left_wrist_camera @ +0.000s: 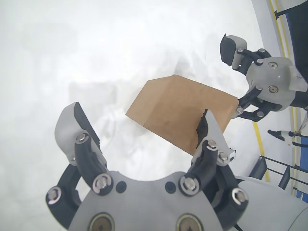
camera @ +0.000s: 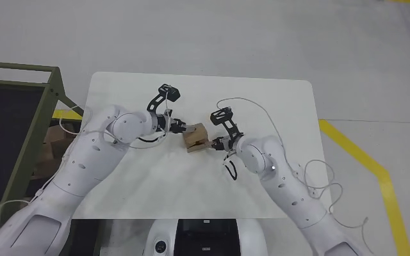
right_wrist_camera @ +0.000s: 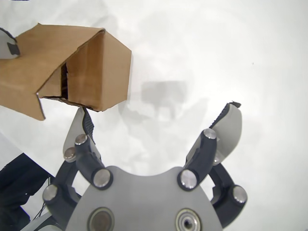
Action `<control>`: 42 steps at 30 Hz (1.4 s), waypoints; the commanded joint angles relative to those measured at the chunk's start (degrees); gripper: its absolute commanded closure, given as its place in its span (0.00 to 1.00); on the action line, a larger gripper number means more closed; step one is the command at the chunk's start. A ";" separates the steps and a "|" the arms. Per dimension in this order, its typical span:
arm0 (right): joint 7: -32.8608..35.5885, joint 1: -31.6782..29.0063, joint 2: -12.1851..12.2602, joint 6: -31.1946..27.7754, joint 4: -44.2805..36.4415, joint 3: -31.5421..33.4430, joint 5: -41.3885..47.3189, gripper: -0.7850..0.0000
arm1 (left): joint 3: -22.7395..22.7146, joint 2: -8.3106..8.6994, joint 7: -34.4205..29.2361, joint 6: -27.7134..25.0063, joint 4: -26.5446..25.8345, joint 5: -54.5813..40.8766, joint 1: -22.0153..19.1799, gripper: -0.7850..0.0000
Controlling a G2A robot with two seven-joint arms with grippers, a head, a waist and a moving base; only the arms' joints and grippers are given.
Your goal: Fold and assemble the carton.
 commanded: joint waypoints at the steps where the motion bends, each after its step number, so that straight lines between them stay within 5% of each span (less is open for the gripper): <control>1: 0.00 0.11 -0.04 0.07 0.27 0.05 0.04 0.00 | 0.35 -0.16 -0.15 -0.08 0.16 0.12 -0.18 0.00; 10: -2.78 -4.21 0.92 0.83 -4.54 5.61 1.89 0.00 | 2.19 -0.83 -0.51 1.10 0.18 2.62 -0.57 0.00; 17: -1.91 -9.08 2.09 -4.37 -10.26 8.77 3.20 0.00 | 2.31 -1.13 -0.41 1.77 0.21 3.42 -0.41 0.00; 42: -0.71 -2.28 0.46 -1.91 -3.82 1.10 0.67 0.00 | 0.79 -1.52 -1.10 1.14 -0.49 4.15 1.28 0.00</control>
